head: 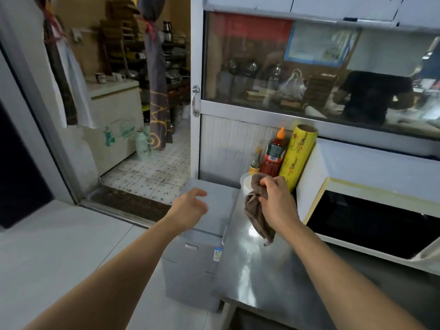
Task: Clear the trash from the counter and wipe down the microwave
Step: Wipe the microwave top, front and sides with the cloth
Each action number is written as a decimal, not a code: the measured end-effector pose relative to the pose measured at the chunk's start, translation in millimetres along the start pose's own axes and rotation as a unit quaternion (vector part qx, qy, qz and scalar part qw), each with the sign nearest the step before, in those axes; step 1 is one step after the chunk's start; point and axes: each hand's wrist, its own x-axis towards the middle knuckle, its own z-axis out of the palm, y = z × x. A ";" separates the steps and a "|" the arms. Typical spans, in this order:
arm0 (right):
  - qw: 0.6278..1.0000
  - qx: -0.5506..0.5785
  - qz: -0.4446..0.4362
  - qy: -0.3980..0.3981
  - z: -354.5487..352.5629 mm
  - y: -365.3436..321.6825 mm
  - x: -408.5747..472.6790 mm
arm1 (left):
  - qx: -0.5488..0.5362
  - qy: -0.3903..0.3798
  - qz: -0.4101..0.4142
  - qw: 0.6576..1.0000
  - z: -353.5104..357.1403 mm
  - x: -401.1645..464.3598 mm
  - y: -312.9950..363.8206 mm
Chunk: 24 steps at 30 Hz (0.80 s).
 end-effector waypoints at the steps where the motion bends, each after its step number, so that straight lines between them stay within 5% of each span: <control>1: 1.000 -0.001 0.005 0.000 -1.1 6.3 5.6 | 0.002 -0.003 0.003 1.000 4.3 7.3 5.5; 13: 0.995 0.006 0.091 0.041 -5.2 56.4 71.3 | 0.080 -0.049 0.096 0.991 29.1 107.5 61.3; 24: 0.949 0.011 0.291 0.124 39.5 49.9 129.6 | 0.102 -0.217 0.202 0.950 23.0 258.0 70.8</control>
